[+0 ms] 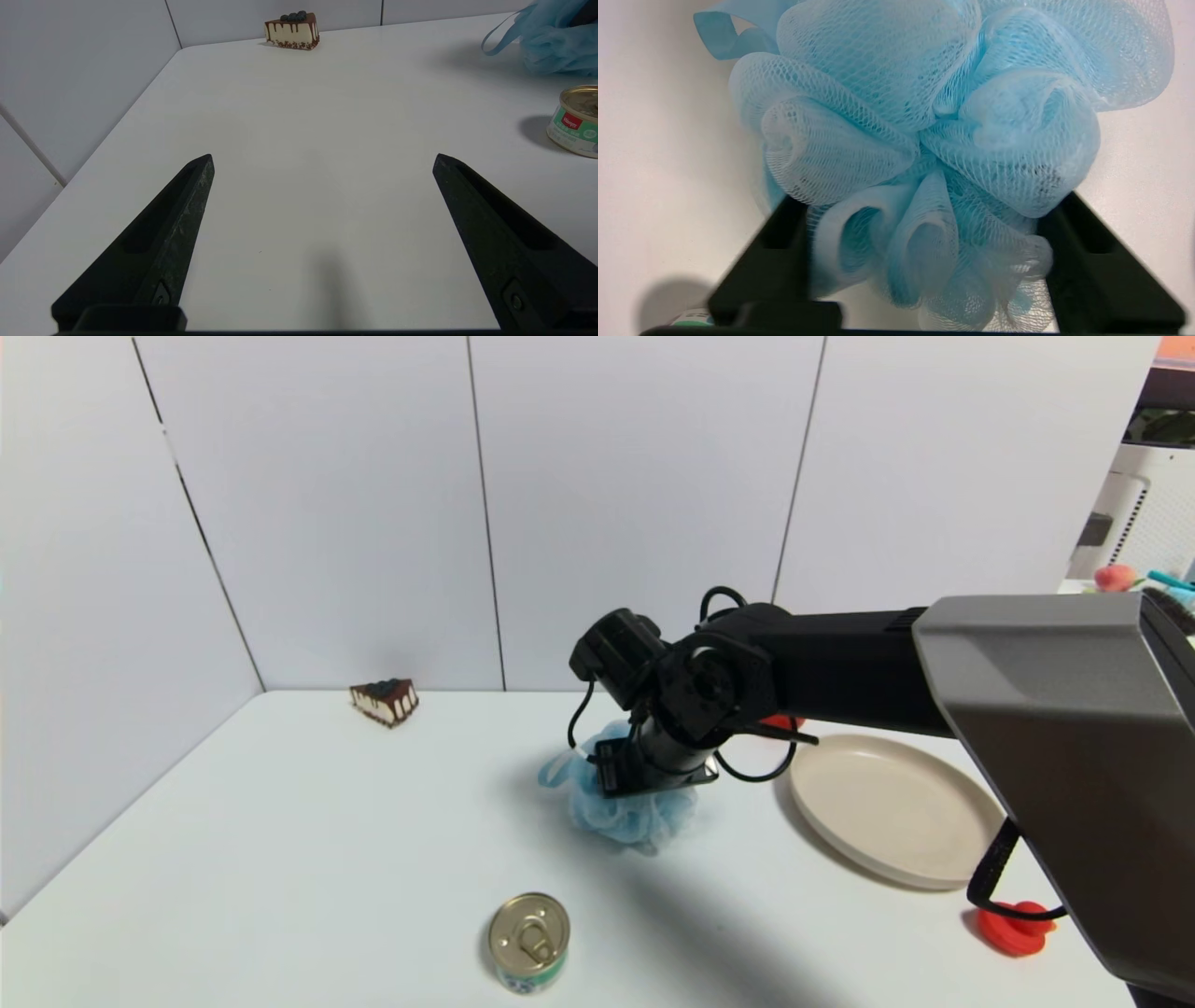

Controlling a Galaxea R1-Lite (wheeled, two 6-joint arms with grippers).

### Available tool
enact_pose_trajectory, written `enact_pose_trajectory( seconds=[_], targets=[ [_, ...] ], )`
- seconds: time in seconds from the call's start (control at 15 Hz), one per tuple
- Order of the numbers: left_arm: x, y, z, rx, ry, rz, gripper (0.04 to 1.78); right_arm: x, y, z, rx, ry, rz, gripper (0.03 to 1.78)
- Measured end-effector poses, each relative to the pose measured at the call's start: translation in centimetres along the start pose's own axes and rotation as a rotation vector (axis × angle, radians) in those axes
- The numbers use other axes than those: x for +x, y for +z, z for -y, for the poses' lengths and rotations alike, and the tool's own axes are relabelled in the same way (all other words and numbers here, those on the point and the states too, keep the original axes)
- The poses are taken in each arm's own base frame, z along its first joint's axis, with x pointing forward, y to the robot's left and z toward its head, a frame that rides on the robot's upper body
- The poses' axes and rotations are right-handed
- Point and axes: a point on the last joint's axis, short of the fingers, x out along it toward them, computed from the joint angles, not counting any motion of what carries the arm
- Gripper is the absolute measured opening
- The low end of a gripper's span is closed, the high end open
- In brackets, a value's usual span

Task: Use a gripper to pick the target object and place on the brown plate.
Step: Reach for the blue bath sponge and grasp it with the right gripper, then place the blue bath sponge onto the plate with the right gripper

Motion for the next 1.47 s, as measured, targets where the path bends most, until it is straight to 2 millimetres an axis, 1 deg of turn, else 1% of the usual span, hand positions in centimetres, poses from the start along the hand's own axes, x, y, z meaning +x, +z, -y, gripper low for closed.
enact_pose_trajectory(
  seconds=[0.13,0.27,0.33,0.4,0.53,0.67,0.8,0.93,1.07,1.2,1.33,1.47],
  targets=[
    [0.0,0.0,0.0,0.0,0.0,0.0,1.69,0.0,0.0,0.0,0.0,0.001,-0.001,0.94],
    [0.0,0.0,0.0,0.0,0.0,0.0,1.69,-0.1,0.0,0.1,0.001,0.001,0.001,0.76],
    [0.0,0.0,0.0,-0.001,0.0,0.0,1.69,-0.3,0.1,0.2,0.004,0.003,0.005,0.52],
    [0.0,0.0,0.0,0.0,0.0,0.0,1.69,-0.6,0.3,0.3,0.009,0.004,0.009,0.17],
    [0.0,0.0,0.0,0.0,0.0,0.0,1.69,-1.3,0.6,0.9,0.016,0.007,0.024,0.15],
    [0.0,0.0,0.0,0.0,0.0,0.0,1.69,-2.7,1.1,1.5,0.029,0.016,0.051,0.15],
    [0.0,0.0,0.0,0.0,0.0,0.0,1.69,-4.6,1.6,2.3,0.047,0.025,0.084,0.15],
    [0.0,0.0,0.0,0.0,0.0,0.0,1.69,-7.1,2.0,3.7,0.071,0.027,0.114,0.15],
    [0.0,0.0,0.0,0.0,0.0,0.0,1.69,-9.6,2.2,6.0,0.109,0.013,0.139,0.15],
    [0.0,0.0,0.0,0.0,0.0,0.0,1.69,-11.7,2.0,9.2,0.16,-0.021,0.157,0.15],
    [0.0,0.0,0.0,0.0,0.0,0.0,1.69,-12.7,0.9,12.6,0.195,-0.079,0.136,0.15],
    [0.0,0.0,0.0,0.0,-0.001,0.0,1.69,-13.4,-0.7,16.2,0.246,-0.146,0.103,0.15]
  ],
)
